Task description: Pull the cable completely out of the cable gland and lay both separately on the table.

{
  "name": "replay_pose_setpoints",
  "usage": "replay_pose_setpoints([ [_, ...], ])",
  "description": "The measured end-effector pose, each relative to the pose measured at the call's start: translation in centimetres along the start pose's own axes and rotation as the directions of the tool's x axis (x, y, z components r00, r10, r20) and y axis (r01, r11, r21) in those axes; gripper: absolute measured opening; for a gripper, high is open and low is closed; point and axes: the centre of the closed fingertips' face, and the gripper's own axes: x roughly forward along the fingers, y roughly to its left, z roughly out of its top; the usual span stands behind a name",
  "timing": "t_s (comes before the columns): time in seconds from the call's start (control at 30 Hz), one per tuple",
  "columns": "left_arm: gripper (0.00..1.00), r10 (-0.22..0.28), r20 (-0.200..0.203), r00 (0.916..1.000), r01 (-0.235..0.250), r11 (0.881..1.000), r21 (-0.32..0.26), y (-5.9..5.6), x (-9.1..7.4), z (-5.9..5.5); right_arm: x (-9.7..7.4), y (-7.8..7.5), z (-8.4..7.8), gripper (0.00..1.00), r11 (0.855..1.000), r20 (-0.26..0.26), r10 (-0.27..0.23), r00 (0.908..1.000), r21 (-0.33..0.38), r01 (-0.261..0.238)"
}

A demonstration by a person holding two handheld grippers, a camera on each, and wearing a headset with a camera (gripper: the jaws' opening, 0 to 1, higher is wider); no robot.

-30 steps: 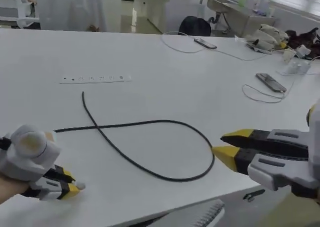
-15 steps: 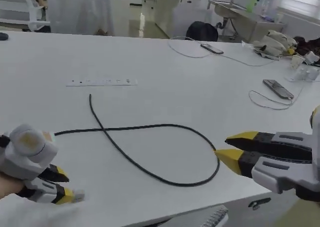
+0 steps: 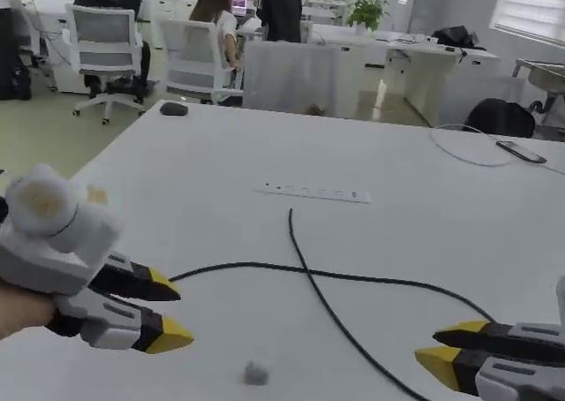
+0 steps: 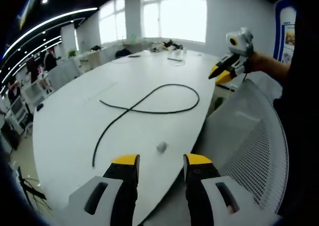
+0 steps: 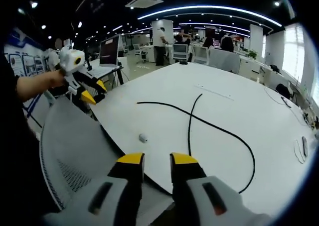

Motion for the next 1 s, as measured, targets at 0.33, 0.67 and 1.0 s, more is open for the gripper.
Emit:
replay_pose_setpoints([
  [0.33,0.47,0.278,0.041,0.9597,-0.265,0.943,-0.203,2.1,-2.7,-4.4,0.6,0.7,-3.1,0.3,0.99,-0.053,0.032,0.9981,0.135,-0.025],
  [0.67,0.49,0.288,0.026,0.9573,-0.27,0.924,-0.272,1.4,-0.9,-5.8,1.6,2.2,-3.7,0.36,0.993,-0.09,0.043,0.995,0.114,-0.032],
  [1.0,0.47,0.297,0.011,0.9549,-0.282,0.917,-0.283,1.7,-1.1,-6.1,2.1,2.6,-3.9,0.41,0.992,-0.109,0.051,0.9928,0.121,-0.038],
])
